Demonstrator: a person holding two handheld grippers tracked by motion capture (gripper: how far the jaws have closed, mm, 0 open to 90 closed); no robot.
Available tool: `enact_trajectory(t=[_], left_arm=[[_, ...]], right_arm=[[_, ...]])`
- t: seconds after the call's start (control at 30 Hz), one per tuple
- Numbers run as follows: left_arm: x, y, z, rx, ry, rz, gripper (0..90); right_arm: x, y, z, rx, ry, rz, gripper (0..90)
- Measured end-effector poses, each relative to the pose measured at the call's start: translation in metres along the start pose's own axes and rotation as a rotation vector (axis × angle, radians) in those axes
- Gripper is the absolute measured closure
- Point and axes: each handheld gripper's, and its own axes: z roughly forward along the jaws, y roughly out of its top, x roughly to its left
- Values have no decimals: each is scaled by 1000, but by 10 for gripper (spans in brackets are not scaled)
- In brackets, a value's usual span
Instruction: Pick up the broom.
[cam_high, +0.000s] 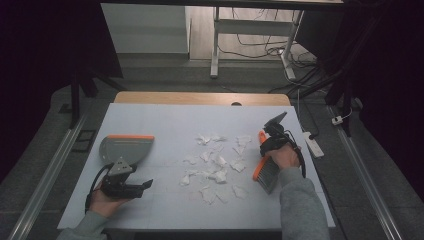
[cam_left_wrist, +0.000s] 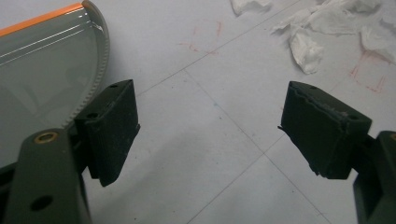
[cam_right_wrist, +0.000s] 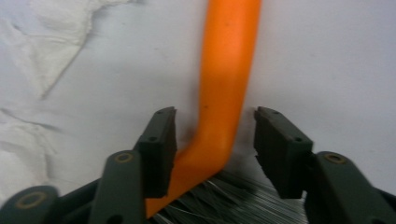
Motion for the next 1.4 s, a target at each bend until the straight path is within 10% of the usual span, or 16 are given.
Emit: enact_trajectory(t=[0.27,0.63,1.07,1.4], left_arm=[[1,0,0,-1,0,3,202],[2,0,1,6,5,2,202],[3,0,2,8,16,-1,202],[2,1,4,14,32,1,201]], right_arm=[[10,2,1,18,-69,49,687],[4,-3,-3,14,12,-44,711],[-17,-27,-39,-152,200,-85,713],[-25,-52,-68,-384,334,-69,713]])
